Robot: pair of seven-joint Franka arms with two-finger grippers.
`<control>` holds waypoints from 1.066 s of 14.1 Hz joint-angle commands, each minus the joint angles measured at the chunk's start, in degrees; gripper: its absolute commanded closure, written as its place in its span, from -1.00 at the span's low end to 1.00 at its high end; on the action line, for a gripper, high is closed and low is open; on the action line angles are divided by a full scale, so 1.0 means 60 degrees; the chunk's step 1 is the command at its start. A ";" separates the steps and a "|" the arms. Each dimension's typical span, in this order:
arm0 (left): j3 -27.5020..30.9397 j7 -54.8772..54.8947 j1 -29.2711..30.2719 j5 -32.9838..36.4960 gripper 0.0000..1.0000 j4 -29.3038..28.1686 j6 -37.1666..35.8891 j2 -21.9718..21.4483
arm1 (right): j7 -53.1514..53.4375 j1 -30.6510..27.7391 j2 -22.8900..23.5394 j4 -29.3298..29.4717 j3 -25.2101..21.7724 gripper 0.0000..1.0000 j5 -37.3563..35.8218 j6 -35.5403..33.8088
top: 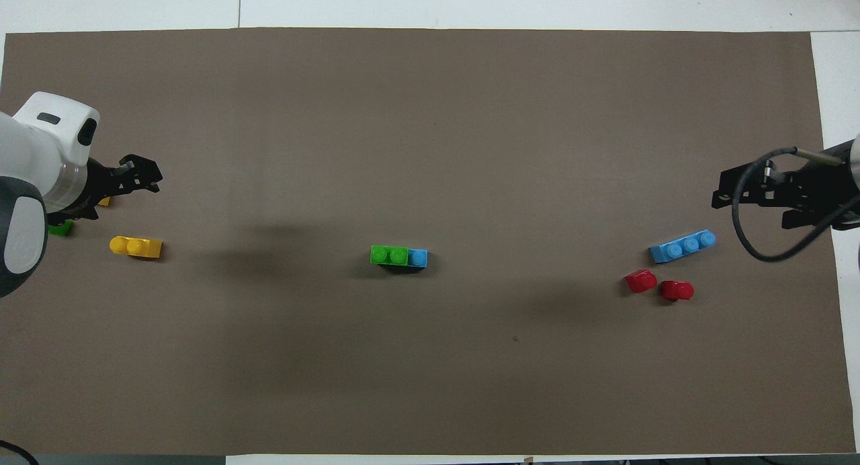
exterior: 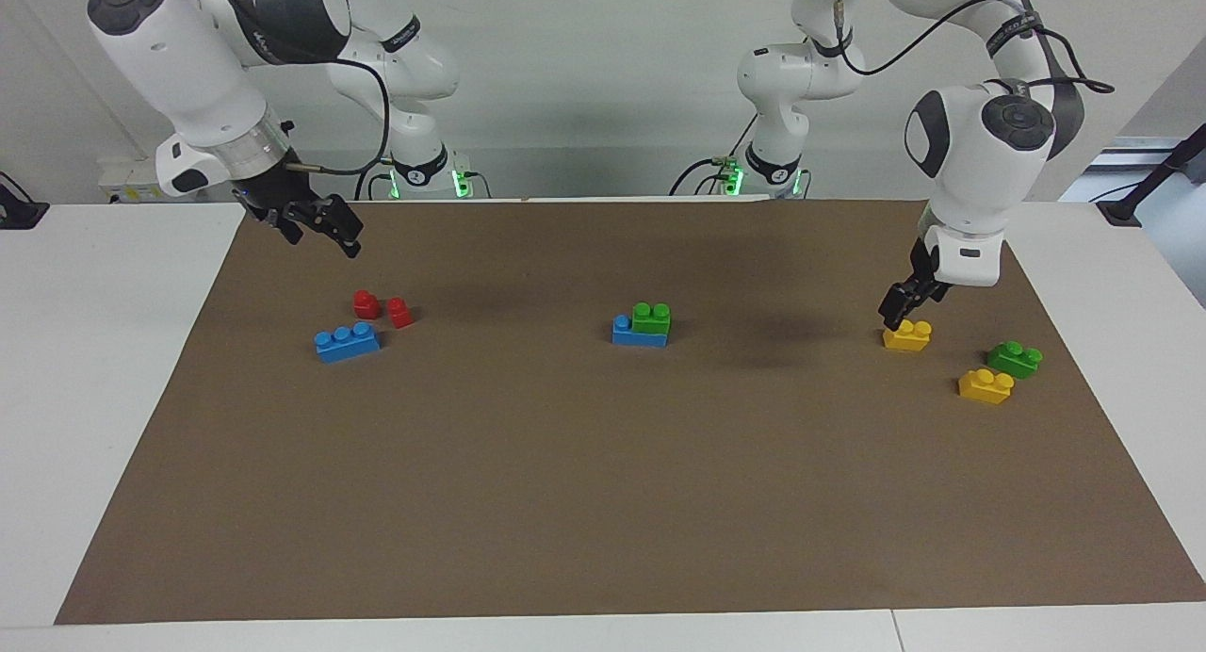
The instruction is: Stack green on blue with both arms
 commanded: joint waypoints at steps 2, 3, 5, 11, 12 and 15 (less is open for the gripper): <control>-0.0059 0.2352 0.0218 -0.0316 -1.00 0.0899 -0.1518 -0.0075 | -0.1805 -0.0304 -0.0125 -0.0048 0.0138 -1.00 -0.0209 -0.0039; -0.0044 0.2748 0.0247 -0.0550 -1.00 0.1192 -0.1899 -0.0075 | -0.1805 -0.0275 -0.0125 -0.0033 0.0138 -1.00 -0.0282 -0.0039; -0.0058 0.3467 0.0481 -0.0888 -1.00 0.1821 -0.2632 -0.0061 | -0.1805 -0.0172 -0.0023 0.0301 0.0181 -1.00 -0.0691 -0.0009; -0.0044 0.3573 0.0497 -0.1649 -1.00 0.3230 -0.4113 0.0071 | -0.1834 -0.0157 0.0094 0.0494 0.0240 -1.00 -0.0882 -0.0068; -0.0058 0.3573 0.0482 -0.1608 -1.00 0.3332 -0.4419 0.0071 | -0.1834 -0.0157 0.0094 0.0494 0.0240 -1.00 -0.0956 -0.0068; -0.0073 0.4767 0.0496 -0.1534 -1.00 0.3641 -0.5008 0.0086 | -0.1893 -0.0157 0.0094 0.0450 0.0255 -1.00 -0.1103 0.0020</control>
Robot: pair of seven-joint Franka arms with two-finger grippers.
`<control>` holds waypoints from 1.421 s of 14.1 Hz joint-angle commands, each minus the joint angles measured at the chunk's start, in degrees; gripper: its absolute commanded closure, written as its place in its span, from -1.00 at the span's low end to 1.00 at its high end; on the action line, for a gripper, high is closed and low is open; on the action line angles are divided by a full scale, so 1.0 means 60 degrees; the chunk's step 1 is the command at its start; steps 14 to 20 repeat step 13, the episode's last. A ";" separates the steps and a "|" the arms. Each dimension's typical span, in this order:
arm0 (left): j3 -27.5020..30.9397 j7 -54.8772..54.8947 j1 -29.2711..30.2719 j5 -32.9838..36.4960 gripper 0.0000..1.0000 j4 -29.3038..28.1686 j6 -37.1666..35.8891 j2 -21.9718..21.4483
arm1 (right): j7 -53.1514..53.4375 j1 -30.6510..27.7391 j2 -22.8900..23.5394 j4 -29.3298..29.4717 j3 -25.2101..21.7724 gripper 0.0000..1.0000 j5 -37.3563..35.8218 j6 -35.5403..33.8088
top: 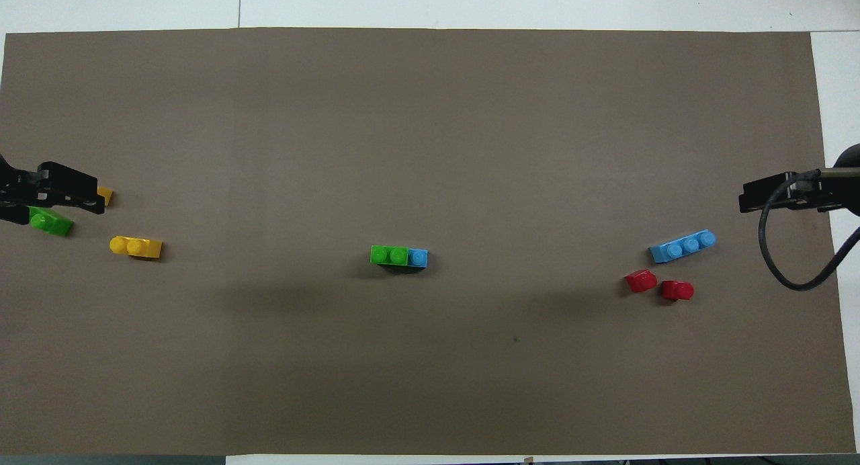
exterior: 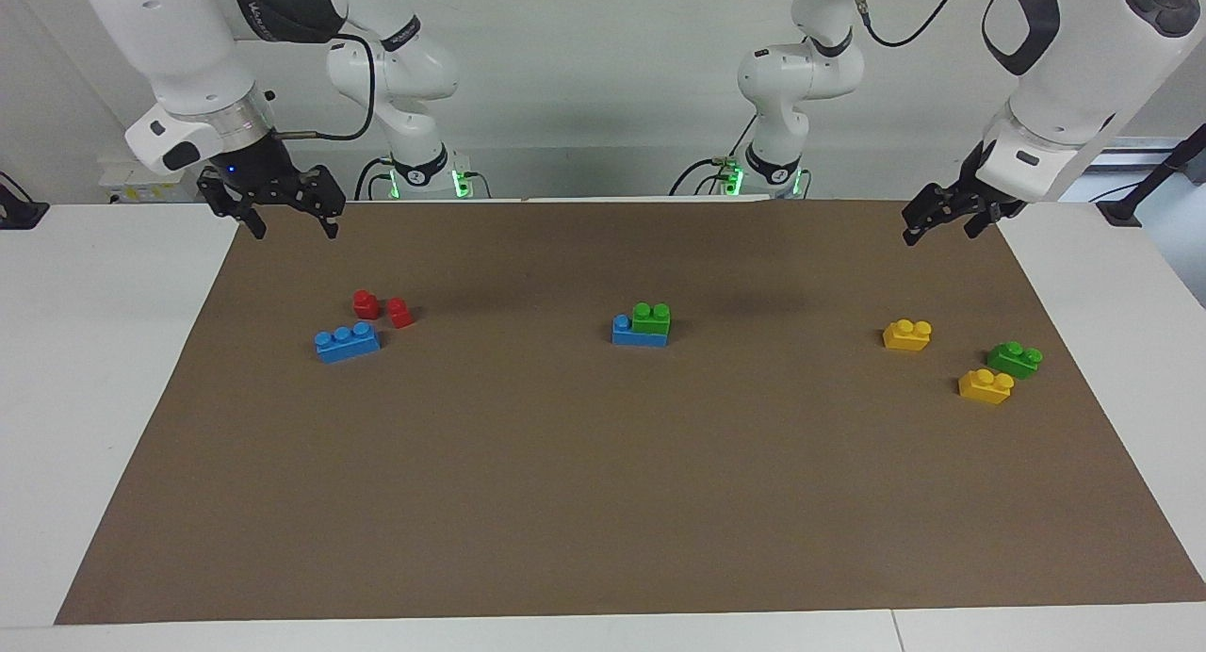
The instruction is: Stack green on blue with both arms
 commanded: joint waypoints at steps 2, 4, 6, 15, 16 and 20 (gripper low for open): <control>-0.0079 0.1145 0.0136 0.0010 -1.00 0.0427 -0.0474 0.0153 | -0.0268 -0.0052 0.0105 0.0080 0.0067 -1.00 -0.0256 0.0017; -0.0079 0.1145 0.0136 -0.0004 -1.00 0.0557 -0.0460 0.0139 | -0.0268 -0.0067 0.0105 0.0080 0.0067 -1.00 -0.0256 0.0017; -0.0065 0.1145 0.0136 0.0010 -1.00 0.0748 -0.0460 0.0139 | -0.0283 -0.0067 0.0076 0.0022 0.0067 -1.00 -0.0256 0.0017; -0.0065 0.1189 0.0136 -0.0019 -1.00 0.0749 -0.0270 0.0124 | -0.0400 -0.0096 -0.0012 -0.0140 0.0067 -1.00 -0.0242 -0.0042; -0.0065 0.1189 0.0136 -0.0019 -1.00 0.0749 -0.0270 0.0124 | -0.0400 -0.0096 -0.0012 -0.0140 0.0067 -1.00 -0.0242 -0.0042; -0.0065 0.1189 0.0136 -0.0019 -1.00 0.0749 -0.0270 0.0124 | -0.0400 -0.0096 -0.0012 -0.0140 0.0067 -1.00 -0.0242 -0.0042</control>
